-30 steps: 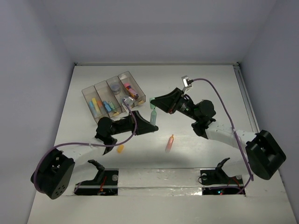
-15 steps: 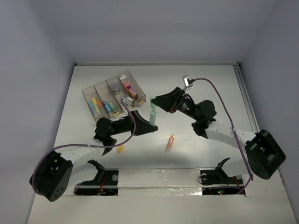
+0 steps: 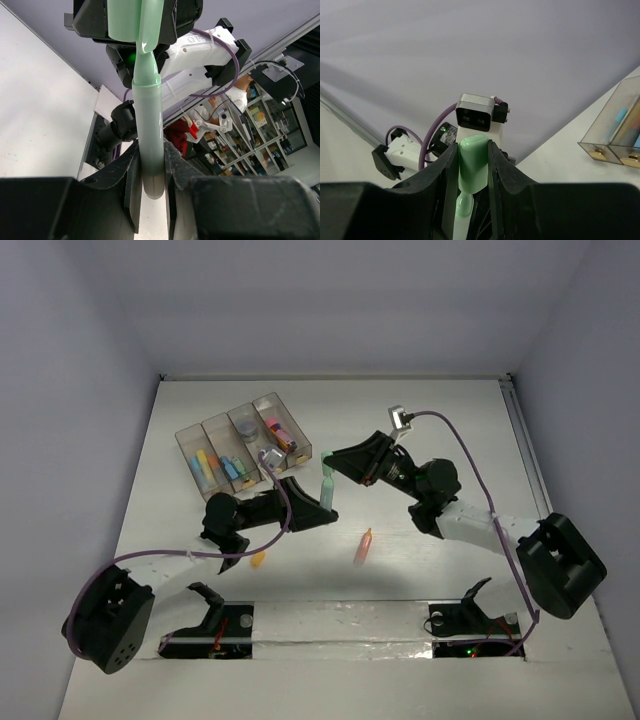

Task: Sort the stationery into containers
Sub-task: Close the pen cap on the pen.

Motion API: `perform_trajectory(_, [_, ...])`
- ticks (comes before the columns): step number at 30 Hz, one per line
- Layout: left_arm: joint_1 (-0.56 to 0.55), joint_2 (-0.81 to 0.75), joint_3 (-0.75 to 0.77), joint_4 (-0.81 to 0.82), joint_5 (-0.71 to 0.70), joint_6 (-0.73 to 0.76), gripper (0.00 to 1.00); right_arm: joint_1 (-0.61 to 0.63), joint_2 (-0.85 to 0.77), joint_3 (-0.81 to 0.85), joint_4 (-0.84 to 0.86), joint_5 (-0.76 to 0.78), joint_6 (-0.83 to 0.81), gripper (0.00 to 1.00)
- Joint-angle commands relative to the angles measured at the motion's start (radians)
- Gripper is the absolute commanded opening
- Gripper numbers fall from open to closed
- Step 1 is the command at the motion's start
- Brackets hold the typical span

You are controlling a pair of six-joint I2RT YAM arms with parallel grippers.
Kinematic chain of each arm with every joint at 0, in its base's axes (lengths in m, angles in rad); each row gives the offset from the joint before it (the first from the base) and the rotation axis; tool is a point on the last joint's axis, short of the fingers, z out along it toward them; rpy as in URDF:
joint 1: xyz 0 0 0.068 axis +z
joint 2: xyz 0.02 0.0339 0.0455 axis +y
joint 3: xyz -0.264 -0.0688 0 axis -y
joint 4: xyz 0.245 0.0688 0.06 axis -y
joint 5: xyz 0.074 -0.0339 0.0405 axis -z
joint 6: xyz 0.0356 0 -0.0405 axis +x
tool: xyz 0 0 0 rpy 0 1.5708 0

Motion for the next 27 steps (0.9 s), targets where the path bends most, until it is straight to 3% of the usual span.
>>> perform_trajectory(1, [-0.002,-0.037,0.028,0.626,-0.009,0.045,0.00,-0.005,0.015,-0.021,0.133,-0.029,0.046,0.00])
perform_trajectory(16, [-0.002,-0.104,0.083,0.457,-0.049,0.215,0.00,0.004,0.113,-0.041,0.493,-0.076,0.300,0.00])
perform_trajectory(27, [-0.002,-0.162,0.132,0.413,-0.080,0.269,0.00,0.058,0.073,0.006,0.506,-0.089,0.267,0.00])
